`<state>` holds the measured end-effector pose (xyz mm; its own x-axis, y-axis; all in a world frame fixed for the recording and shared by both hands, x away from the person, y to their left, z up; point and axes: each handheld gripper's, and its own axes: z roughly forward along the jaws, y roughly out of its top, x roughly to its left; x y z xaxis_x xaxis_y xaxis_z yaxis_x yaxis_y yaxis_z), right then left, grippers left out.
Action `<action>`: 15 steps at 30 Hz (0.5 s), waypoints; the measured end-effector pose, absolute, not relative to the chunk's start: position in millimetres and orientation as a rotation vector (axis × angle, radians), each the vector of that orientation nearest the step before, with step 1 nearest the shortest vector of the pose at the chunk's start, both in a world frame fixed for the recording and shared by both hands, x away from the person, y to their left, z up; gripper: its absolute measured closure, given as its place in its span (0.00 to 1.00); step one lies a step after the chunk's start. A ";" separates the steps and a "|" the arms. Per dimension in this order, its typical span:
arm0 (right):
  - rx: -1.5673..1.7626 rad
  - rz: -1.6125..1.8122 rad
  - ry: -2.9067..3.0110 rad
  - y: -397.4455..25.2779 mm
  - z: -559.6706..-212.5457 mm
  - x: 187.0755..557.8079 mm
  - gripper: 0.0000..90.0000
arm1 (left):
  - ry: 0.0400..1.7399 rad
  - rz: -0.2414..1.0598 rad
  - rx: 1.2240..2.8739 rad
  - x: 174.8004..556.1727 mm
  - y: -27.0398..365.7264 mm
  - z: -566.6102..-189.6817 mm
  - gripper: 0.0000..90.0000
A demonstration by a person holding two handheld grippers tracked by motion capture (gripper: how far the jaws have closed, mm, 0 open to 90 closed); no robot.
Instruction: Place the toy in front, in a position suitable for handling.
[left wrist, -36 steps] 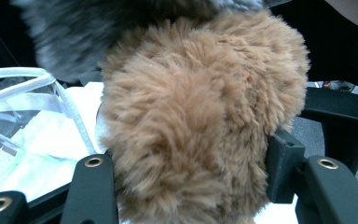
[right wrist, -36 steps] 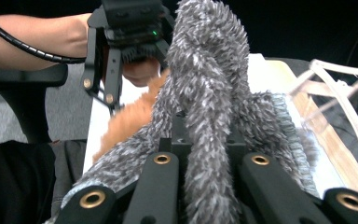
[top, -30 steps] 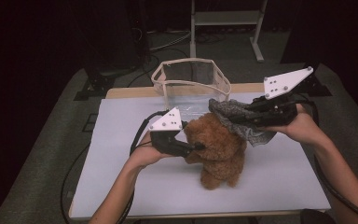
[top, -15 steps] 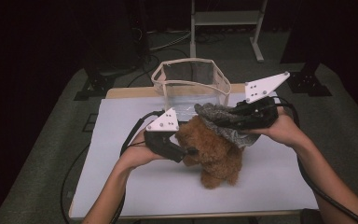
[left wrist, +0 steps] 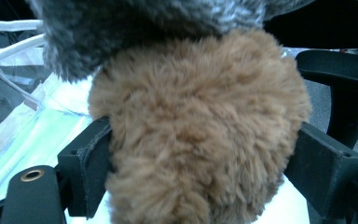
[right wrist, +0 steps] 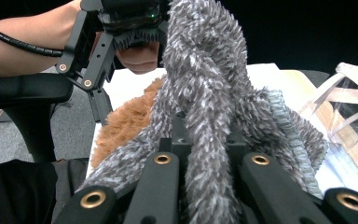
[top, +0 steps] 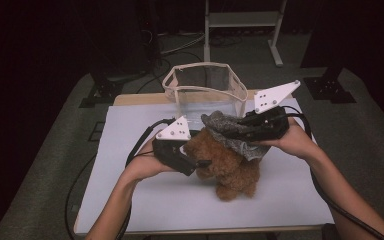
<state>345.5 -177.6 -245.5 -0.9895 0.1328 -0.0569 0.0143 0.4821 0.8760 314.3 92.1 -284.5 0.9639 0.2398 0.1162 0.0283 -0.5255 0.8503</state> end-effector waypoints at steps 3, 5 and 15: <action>0.122 1.538 2.606 -176.0 -246.5 344.9 0.89 | 0.188 0.261 2.119 313.8 93.2 -283.7 0.17; 0.113 1.537 2.608 -174.2 -247.1 344.1 0.89 | 0.190 0.255 2.113 314.0 94.1 -282.9 0.17; 0.059 1.510 2.633 -152.4 -255.5 342.4 0.89 | 0.191 0.241 2.156 315.1 91.6 -287.2 0.16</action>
<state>342.4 -152.4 -255.5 -0.9937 0.0863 -0.0720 -0.0186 0.5056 0.8626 315.1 91.6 -287.2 0.9687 0.2273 0.0996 0.0459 -0.5585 0.8282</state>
